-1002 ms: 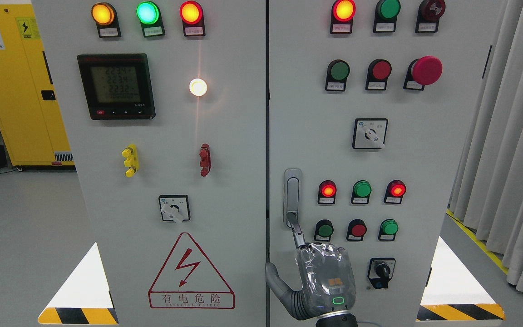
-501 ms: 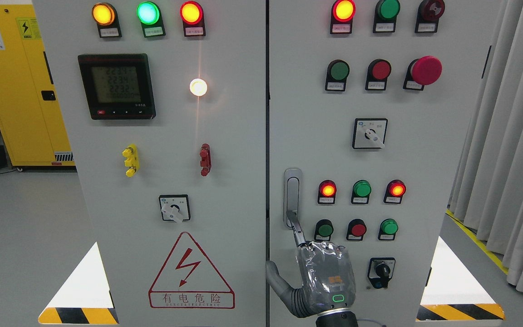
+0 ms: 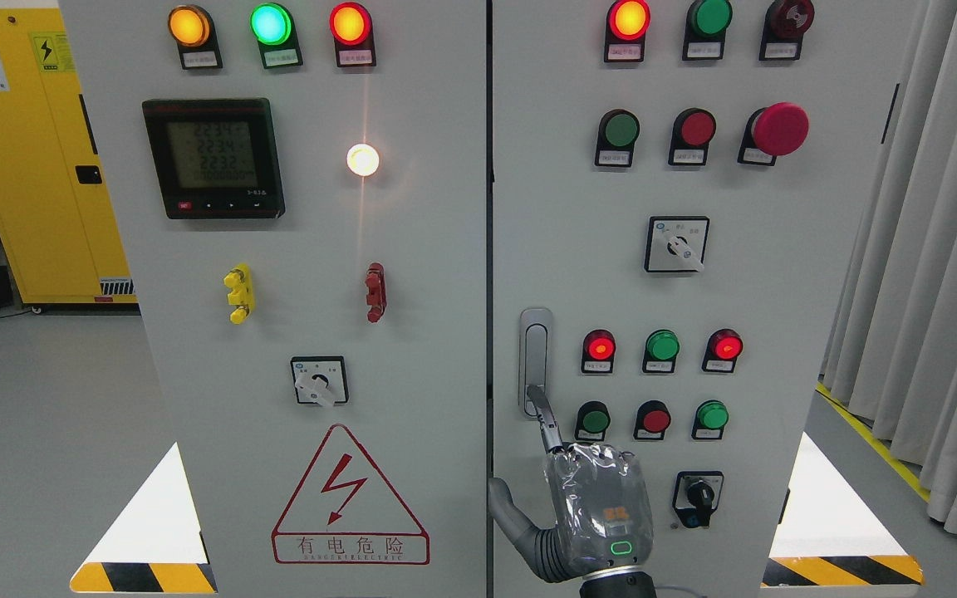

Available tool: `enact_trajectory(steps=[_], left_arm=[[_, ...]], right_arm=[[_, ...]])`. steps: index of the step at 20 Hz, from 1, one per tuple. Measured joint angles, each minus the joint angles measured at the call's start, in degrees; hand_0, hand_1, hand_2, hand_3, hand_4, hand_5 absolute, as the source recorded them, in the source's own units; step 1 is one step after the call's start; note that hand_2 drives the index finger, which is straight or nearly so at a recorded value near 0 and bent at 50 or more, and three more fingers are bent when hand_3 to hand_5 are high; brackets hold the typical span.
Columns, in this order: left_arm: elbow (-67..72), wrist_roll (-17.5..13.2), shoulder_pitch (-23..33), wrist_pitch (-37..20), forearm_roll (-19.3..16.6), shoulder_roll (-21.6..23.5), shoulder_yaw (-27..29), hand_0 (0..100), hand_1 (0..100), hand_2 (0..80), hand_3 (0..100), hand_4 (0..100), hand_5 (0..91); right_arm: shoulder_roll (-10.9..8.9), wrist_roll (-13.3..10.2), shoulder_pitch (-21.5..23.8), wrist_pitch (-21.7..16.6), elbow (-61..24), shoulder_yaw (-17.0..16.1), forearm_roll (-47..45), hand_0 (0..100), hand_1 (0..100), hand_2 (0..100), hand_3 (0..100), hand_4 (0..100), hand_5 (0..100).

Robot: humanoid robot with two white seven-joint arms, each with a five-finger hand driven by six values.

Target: Release door handle

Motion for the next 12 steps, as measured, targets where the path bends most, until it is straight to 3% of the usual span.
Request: enact_trajectory(steps=[12], left_arm=[[0.00,0.00,0.00,0.00,0.00,0.00,0.00,12,56,0.0,0,0,0.0]], right_arm=[[0.01,0.67,0.13,0.00,0.17,-0.05,-0.08,34,32,0,100,100,100]])
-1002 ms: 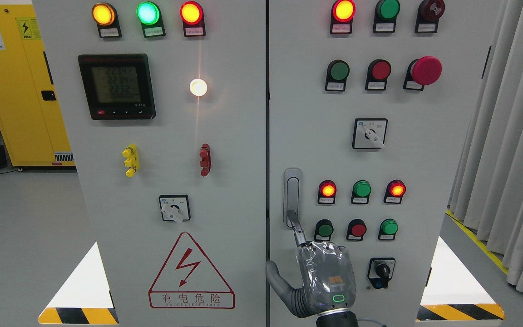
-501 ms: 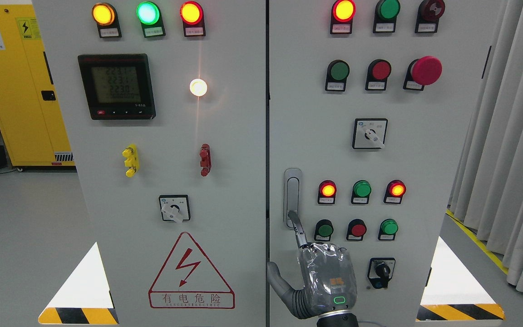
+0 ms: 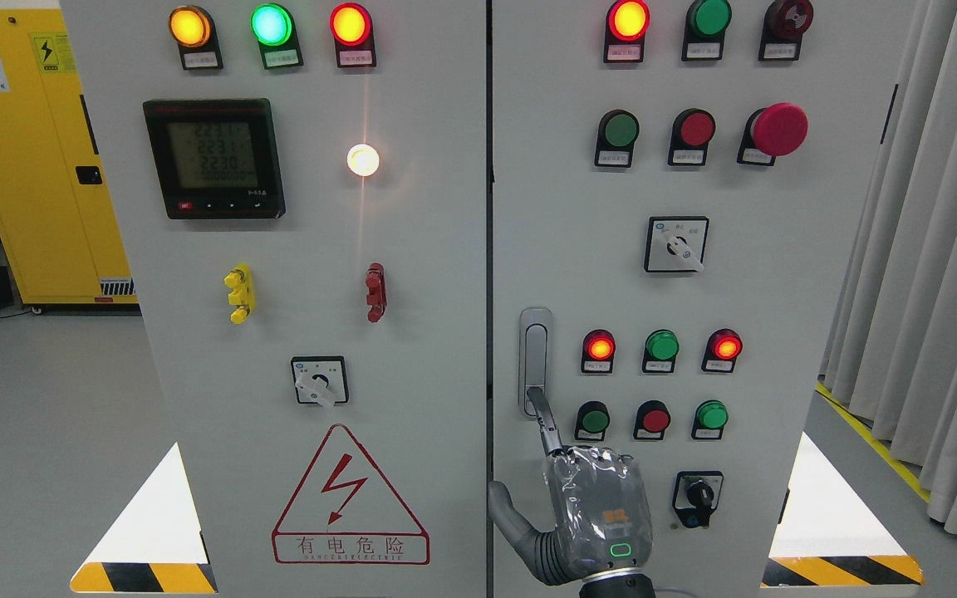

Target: Release door handle

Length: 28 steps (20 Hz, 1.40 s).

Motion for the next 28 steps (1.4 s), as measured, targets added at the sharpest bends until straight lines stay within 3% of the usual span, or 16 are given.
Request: enact_trajectory(steps=[28], left_arm=[[0.00,0.00,0.00,0.00,0.00,0.00,0.01,12,56,0.0,0,0,0.0]], right_arm=[[0.01,1.76,1.15,0.09,-0.06,0.16,-0.05,35,32,0,100,100,100]])
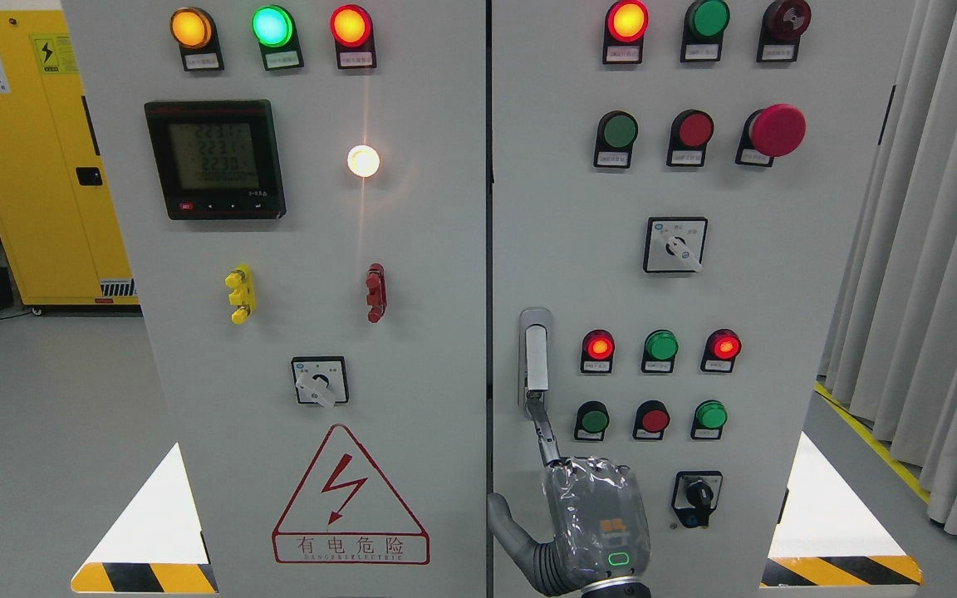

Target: Release door handle

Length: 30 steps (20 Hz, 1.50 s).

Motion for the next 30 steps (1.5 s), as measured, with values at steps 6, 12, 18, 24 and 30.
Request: enact_trajectory(steps=[6,12,18,24,30], left_arm=[[0.00,0.00,0.00,0.00,0.00,0.00,0.00,12,56,0.0,0,0,0.0],[0.00,0.00,0.00,0.00,0.00,0.00,0.00,12,56,0.0,0,0,0.0],[0.00,0.00,0.00,0.00,0.00,0.00,0.00,12,56,0.0,0,0,0.0],[0.00,0.00,0.00,0.00,0.00,0.00,0.00,12,56,0.0,0,0,0.0],[0.00,0.00,0.00,0.00,0.00,0.00,0.00,12,56,0.0,0,0,0.0]], right_arm=[[0.00,0.43,0.33,-0.10,0.01,0.06,0.01,35,32,0,100,100,100],[0.00,0.44,0.59,-0.12,-0.13,0.03,-0.03,35,31,0,100,100,100],[0.00,0.05,0.69,-0.05,-1.05,-0.05,-0.11,35,31,0,100,100,100],[-0.02,-0.66,1.20,-0.25,-2.82,0.02,-0.20,35,32,15,100,100,100],[-0.09,-0.89,1.72,-0.52,-4.26,0.02,-0.28,51,32,53,97,90,94]])
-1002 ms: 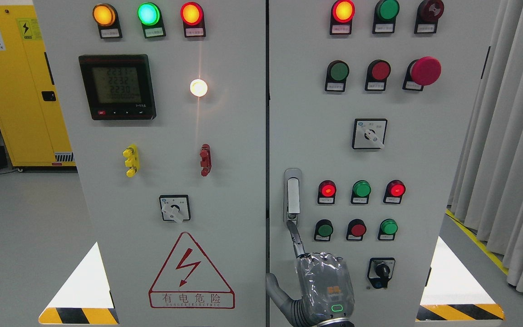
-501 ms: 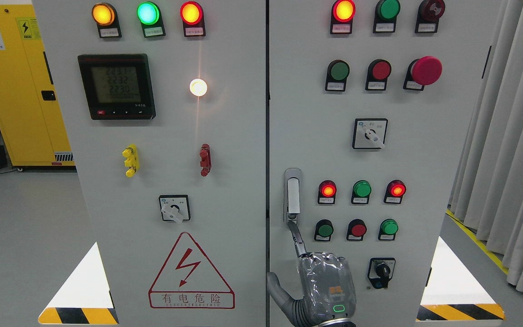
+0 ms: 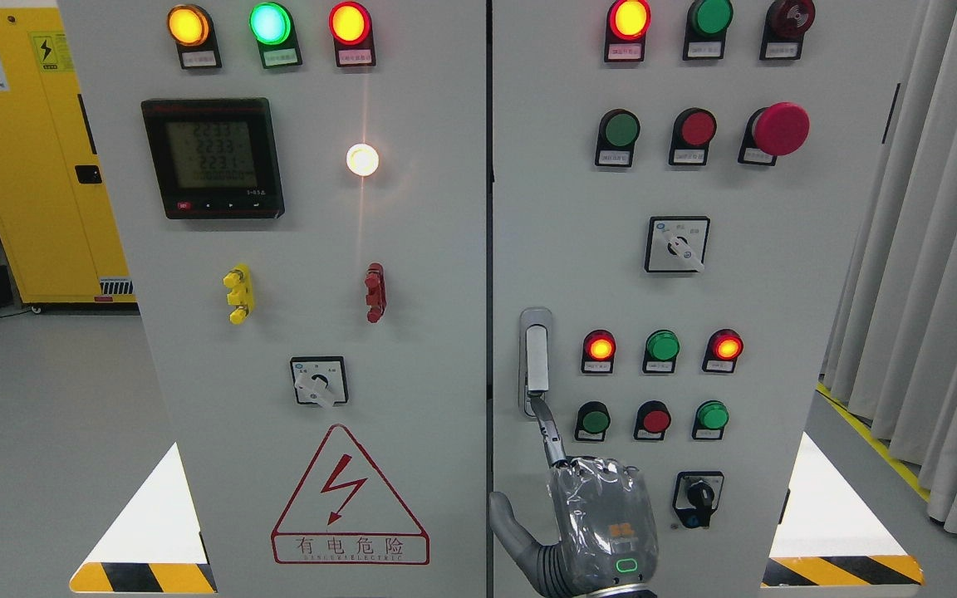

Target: Release door handle

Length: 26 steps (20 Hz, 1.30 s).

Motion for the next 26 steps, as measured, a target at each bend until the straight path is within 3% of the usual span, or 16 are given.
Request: enact_trajectory(steps=[1,3,6,7,8,10,14,16,19,26], left_arm=[[0.00,0.00,0.00,0.00,0.00,0.00,0.00,12,56,0.0,0,0,0.0],[0.00,0.00,0.00,0.00,0.00,0.00,0.00,12,56,0.0,0,0,0.0],[0.00,0.00,0.00,0.00,0.00,0.00,0.00,12,56,0.0,0,0,0.0],[0.00,0.00,0.00,0.00,0.00,0.00,0.00,12,56,0.0,0,0,0.0],[0.00,0.00,0.00,0.00,0.00,0.00,0.00,12,56,0.0,0,0,0.0],[0.00,0.00,0.00,0.00,0.00,0.00,0.00,12,56,0.0,0,0,0.0],[0.00,0.00,0.00,0.00,0.00,0.00,0.00,12,56,0.0,0,0,0.0],[0.00,0.00,0.00,0.00,0.00,0.00,0.00,12,56,0.0,0,0,0.0],[0.00,0.00,0.00,0.00,0.00,0.00,0.00,12,56,0.0,0,0,0.0],[0.00,0.00,0.00,0.00,0.00,0.00,0.00,12,56,0.0,0,0,0.0]], right_arm=[[-0.01,0.00,0.05,-0.01,-0.23,-0.03,-0.02,62,32,62,98,89,93],[-0.03,-0.04,0.09,-0.11,-0.71,-0.09,-0.14,67,32,73,100,91,93],[-0.08,-0.16,0.14,-0.11,-1.33,-0.19,-0.65,59,28,84,100,96,96],[-0.09,-0.15,0.14,-0.11,-1.52,-0.21,-0.87,51,23,88,100,97,96],[-0.09,0.11,0.13,-0.11,-1.69,-0.23,-1.08,49,22,89,100,97,96],[-0.09,0.52,-0.02,-0.11,-2.02,-0.27,-1.43,38,16,91,100,98,97],[-0.06,0.80,-0.68,-0.11,-2.49,-0.31,-1.83,30,15,92,100,99,97],[-0.04,1.06,-1.07,-0.11,-2.68,-0.33,-1.93,27,25,93,100,99,97],[-0.01,2.04,-1.69,-0.11,-2.87,-0.43,-2.06,26,33,94,100,99,97],[0.15,2.60,-3.33,0.02,-3.11,-0.92,-2.14,25,33,94,100,99,97]])
